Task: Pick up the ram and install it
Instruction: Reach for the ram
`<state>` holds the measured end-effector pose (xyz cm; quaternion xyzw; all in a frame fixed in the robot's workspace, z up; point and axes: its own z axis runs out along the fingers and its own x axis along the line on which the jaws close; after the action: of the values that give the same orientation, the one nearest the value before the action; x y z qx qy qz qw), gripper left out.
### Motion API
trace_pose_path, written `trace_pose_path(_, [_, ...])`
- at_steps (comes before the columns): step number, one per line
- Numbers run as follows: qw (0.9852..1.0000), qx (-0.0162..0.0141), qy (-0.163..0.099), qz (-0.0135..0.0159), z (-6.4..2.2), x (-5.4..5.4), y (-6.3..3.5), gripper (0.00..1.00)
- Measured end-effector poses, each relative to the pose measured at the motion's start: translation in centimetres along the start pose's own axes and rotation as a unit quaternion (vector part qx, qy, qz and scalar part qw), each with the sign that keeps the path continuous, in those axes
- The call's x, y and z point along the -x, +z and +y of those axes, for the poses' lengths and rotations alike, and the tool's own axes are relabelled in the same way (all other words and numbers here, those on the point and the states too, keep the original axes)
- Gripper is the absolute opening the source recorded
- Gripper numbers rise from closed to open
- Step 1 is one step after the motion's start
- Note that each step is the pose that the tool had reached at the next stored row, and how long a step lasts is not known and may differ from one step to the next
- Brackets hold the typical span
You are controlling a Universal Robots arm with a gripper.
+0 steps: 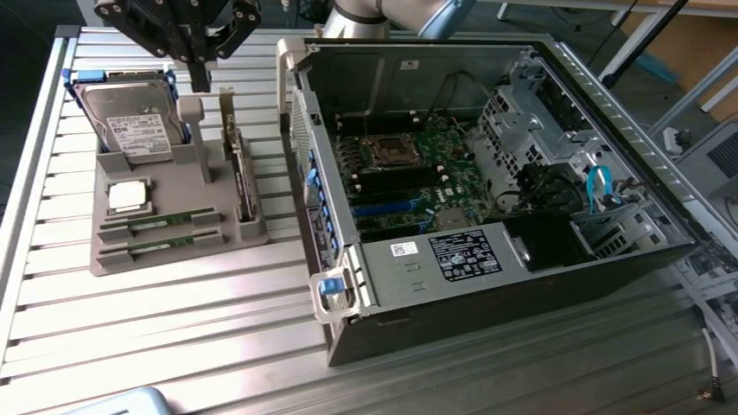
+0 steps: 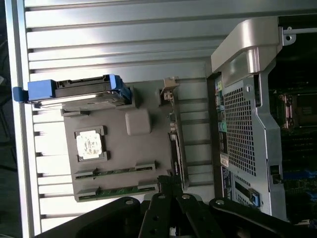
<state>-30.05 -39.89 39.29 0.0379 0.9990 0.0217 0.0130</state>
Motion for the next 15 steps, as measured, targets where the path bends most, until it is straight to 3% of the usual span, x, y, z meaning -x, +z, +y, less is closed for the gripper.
trace_pose_path(15, [1.0, 0.0, 0.0, 0.0, -0.19, -2.5, -0.06, 0.11])
